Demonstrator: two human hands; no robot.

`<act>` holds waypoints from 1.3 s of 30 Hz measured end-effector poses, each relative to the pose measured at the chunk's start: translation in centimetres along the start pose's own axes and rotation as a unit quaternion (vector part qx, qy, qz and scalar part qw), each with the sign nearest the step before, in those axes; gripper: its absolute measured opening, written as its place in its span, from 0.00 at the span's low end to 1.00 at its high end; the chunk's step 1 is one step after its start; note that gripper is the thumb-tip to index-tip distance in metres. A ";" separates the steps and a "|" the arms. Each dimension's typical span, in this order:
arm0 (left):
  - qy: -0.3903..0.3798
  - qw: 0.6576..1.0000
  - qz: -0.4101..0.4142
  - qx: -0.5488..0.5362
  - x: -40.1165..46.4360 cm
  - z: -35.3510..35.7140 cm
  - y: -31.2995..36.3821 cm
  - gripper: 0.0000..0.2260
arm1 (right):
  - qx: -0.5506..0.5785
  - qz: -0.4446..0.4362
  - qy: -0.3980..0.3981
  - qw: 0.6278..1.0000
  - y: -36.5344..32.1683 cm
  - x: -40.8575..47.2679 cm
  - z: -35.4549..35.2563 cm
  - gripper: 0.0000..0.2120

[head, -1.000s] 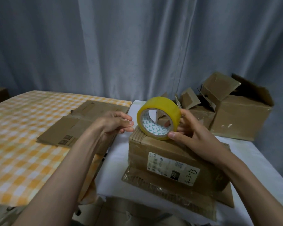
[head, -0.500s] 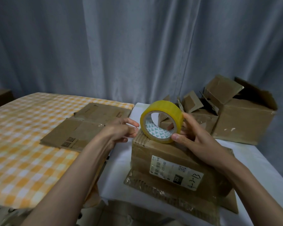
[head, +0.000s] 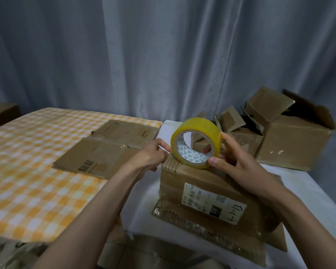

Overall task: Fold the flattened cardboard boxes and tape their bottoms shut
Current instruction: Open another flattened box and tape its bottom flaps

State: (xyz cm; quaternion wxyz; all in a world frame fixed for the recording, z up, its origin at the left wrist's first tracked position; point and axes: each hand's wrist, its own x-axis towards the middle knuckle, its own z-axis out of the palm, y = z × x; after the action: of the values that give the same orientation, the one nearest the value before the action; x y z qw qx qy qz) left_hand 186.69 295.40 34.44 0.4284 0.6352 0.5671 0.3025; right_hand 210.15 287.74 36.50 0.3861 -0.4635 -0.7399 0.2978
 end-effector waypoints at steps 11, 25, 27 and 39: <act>0.088 0.991 0.080 -0.066 -1.9 0.9 -1.6 0.16 | 0.004 0.019 -0.001 1.000 0.0 -0.2 -0.2 0.27; 0.036 0.958 0.263 0.111 -4.3 2.4 -2.8 0.23 | 0.070 0.040 0.084 0.993 -0.4 -0.6 0.0 0.17; 0.030 0.958 0.244 0.146 -4.3 2.3 -2.8 0.26 | 0.111 0.044 0.139 0.983 -0.4 -0.9 -0.4 0.12; 0.049 0.872 0.355 0.334 -3.5 2.6 -2.8 0.25 | 0.075 0.070 0.133 0.986 0.1 -1.1 -0.7 0.15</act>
State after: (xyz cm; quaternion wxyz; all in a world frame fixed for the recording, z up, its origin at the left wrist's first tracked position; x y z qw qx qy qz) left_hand 187.00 291.38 31.16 0.0260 0.8831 0.3911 0.2577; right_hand 211.14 286.83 36.46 0.4931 -0.5189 -0.6233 0.3147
